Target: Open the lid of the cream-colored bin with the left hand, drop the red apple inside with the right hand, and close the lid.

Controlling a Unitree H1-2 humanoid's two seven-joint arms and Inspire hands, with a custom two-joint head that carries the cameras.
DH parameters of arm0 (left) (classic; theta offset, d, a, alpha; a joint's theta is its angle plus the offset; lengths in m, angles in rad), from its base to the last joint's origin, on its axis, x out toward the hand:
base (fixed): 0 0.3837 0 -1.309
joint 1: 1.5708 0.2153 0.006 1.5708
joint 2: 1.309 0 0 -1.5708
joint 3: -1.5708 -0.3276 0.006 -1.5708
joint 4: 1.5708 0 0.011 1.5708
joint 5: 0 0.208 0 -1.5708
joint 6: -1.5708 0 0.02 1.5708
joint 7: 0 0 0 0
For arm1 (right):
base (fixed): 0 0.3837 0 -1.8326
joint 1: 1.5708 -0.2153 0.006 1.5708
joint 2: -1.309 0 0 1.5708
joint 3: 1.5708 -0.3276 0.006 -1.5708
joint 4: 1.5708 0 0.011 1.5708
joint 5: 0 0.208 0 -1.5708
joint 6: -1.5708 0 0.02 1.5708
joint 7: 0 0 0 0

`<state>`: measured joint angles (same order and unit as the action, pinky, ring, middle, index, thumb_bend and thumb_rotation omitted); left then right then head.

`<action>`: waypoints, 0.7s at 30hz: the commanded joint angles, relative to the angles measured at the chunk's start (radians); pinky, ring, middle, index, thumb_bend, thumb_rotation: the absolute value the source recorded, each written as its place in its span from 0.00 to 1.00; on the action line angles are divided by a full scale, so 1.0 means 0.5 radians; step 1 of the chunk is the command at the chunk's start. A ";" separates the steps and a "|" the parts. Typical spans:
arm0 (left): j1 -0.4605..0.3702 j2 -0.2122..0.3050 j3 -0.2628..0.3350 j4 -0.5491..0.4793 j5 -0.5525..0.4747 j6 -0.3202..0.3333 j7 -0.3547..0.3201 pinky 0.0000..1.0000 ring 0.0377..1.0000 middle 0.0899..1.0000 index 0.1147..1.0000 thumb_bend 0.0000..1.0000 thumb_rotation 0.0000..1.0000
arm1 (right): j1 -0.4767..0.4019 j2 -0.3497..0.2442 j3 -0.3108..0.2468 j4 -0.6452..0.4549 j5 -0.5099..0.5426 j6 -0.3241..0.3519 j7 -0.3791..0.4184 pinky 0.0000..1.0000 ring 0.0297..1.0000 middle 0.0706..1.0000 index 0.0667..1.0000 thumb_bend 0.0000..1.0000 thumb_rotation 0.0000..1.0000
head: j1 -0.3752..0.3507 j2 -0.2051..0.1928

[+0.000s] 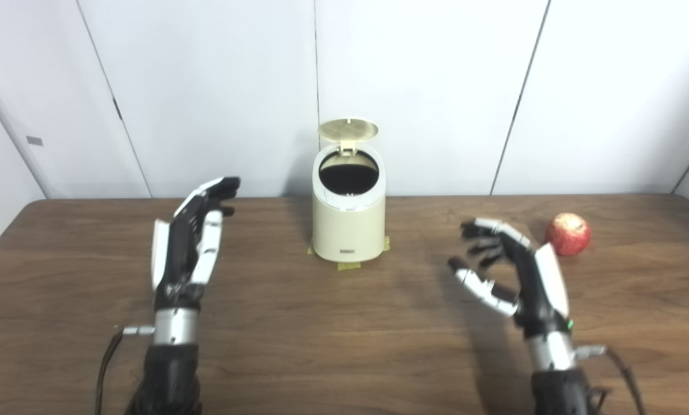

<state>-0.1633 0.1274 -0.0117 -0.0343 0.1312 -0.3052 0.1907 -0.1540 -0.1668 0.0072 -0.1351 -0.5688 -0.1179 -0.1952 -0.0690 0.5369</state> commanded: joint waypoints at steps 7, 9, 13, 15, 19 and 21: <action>0.271 -0.072 0.031 -0.217 -0.278 -0.071 -0.150 0.71 0.78 0.76 0.72 0.15 0.77 | -0.312 -0.285 -0.086 -0.082 -0.131 0.102 0.091 0.33 0.42 0.54 0.65 0.35 0.26 | -0.008 -0.004; 0.359 -0.086 0.029 -0.277 -0.352 0.002 -0.191 0.72 0.78 0.77 0.73 0.14 0.77 | -0.379 -0.322 -0.096 -0.119 -0.146 0.194 0.162 0.40 0.52 0.59 0.64 0.35 0.25 | -0.015 -0.005; 0.494 -0.114 0.051 -0.343 -0.428 0.030 -0.224 0.71 0.78 0.77 0.73 0.11 0.69 | -0.511 -0.434 -0.092 -0.107 -0.171 0.301 0.300 0.37 0.49 0.56 0.63 0.34 0.15 | -0.004 -0.001; 0.530 -0.100 0.061 -0.350 -0.443 0.018 -0.249 0.71 0.78 0.76 0.73 0.10 0.67 | -0.574 -0.518 -0.058 -0.120 -0.267 0.453 0.473 0.43 0.54 0.59 0.66 0.40 0.22 | -0.009 0.005; 0.576 -0.085 0.095 -0.346 -0.399 0.005 -0.278 0.70 0.77 0.76 0.73 0.11 0.61 | -0.711 -0.686 0.032 -0.104 -0.339 0.692 0.834 0.60 0.73 0.76 0.75 0.78 0.39 | -0.020 0.017; 0.597 -0.097 0.108 -0.362 -0.361 0.029 -0.273 0.70 0.76 0.75 0.72 0.09 0.60 | -0.801 -0.781 0.123 -0.061 -0.420 0.838 1.066 0.63 0.81 0.85 0.81 0.90 0.36 | -0.023 0.018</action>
<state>0.0876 0.0843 0.0435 -0.1818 -0.0650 -0.2772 0.0592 -0.4837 -0.5215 0.0579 -0.1585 -0.7509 0.2666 0.2773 -0.0798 0.5446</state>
